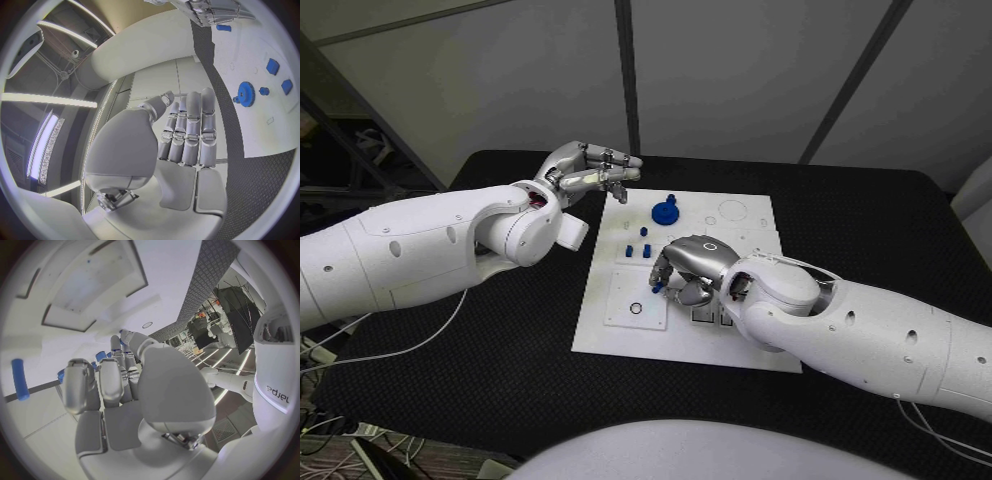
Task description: Assemble the parts on the task board
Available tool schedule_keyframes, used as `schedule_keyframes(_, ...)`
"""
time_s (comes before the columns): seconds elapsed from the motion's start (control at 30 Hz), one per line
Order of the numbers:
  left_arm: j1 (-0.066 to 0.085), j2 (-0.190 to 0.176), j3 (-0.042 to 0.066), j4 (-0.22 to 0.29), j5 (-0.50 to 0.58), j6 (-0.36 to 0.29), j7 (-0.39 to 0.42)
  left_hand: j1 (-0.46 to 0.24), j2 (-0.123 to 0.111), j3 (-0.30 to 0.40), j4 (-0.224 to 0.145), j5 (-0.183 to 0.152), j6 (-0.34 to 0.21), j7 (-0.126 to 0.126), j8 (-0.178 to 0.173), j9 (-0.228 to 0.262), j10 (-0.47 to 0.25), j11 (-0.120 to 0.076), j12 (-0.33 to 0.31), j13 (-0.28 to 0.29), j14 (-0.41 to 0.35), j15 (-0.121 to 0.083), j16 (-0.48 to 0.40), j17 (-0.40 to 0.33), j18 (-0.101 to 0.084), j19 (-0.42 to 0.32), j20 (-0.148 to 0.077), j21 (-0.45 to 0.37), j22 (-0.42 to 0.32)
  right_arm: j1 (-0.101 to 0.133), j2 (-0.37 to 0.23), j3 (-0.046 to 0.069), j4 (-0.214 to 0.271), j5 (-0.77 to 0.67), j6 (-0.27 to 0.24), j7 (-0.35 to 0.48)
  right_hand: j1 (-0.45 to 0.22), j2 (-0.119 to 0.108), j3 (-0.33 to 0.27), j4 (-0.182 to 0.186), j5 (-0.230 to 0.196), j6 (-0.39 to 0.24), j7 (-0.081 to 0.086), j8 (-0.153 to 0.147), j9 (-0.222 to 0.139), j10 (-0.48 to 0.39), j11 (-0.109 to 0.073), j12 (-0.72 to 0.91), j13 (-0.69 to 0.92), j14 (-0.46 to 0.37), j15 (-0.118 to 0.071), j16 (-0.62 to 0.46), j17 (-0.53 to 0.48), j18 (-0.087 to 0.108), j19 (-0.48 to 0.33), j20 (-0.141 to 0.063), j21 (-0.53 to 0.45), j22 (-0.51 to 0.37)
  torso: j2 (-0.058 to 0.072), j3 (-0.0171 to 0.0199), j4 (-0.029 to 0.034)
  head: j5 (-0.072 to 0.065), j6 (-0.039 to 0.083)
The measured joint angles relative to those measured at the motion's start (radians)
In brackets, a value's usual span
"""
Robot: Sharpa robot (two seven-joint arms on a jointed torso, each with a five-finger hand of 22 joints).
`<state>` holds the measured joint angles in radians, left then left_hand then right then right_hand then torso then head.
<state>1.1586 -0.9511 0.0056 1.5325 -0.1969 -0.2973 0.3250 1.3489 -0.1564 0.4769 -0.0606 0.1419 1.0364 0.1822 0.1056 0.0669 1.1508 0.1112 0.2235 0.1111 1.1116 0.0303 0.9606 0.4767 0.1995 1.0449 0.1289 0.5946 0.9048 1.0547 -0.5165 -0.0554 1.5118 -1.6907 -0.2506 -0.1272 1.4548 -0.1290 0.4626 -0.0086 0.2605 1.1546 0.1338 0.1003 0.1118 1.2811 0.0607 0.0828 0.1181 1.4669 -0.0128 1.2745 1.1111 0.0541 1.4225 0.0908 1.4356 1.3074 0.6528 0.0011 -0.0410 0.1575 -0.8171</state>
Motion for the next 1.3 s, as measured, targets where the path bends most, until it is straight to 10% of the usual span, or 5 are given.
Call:
schedule_keyframes(0.53, 0.000, 0.000, 0.000, -0.001, 0.000, 0.001, 0.000, 0.000, 0.000, 0.000, 0.000, 0.000, 0.000, 0.000, 0.000, 0.000, 0.000, 0.000, 0.000, 0.000, 0.000, 0.000, 0.000, 0.000, 0.000, 0.000, 0.000, 0.000, 0.000, 0.000, 0.016, -0.005, -0.008, -0.005, 0.013, -0.004, -0.006, 0.006, -0.003, -0.003, 0.000, -0.004, 0.004, 0.000, -0.001, 0.000, 0.000, -0.006, 0.002, 0.000, 0.000, 0.000, -0.005, 0.000, 0.000, 0.000, 0.000, 0.000, 0.000, 0.0000, 0.0001, 0.001, -0.001)
schedule_keyframes(0.87, 0.000, 0.001, 0.000, -0.001, 0.000, 0.003, -0.001, 0.000, 0.000, -0.001, -0.001, 0.000, 0.000, 0.000, 0.000, 0.000, 0.000, 0.000, 0.000, 0.000, 0.000, 0.000, 0.000, 0.000, 0.000, 0.000, 0.000, 0.000, 0.000, 0.001, 0.016, -0.004, -0.012, -0.006, 0.024, -0.008, -0.045, -0.016, -0.011, 0.000, 0.005, -0.096, 0.037, -0.035, -0.016, -0.148, 0.039, -0.018, -0.027, 0.000, 0.026, 0.000, -0.021, 0.000, -0.034, 0.029, -0.029, 0.000, 0.000, 0.0000, 0.0001, 0.001, -0.001)
schedule_keyframes(1.3, 0.000, 0.000, 0.000, -0.002, 0.001, 0.009, -0.004, 0.000, 0.000, -0.003, -0.003, 0.000, -0.004, 0.004, 0.000, 0.000, -0.004, -0.004, 0.004, 0.001, 0.000, 0.000, 0.000, -0.002, 0.000, 0.000, 0.000, 0.000, -0.001, -0.003, -0.003, -0.008, 0.008, -0.013, 0.011, -0.011, -0.051, -0.022, -0.014, -0.002, 0.005, -0.160, 0.030, -0.035, -0.030, -0.226, 0.057, -0.014, -0.040, -0.004, 0.033, -0.014, -0.055, 0.016, -0.093, 0.040, -0.082, -0.010, -0.001, 0.0009, -0.0005, 0.000, 0.003)
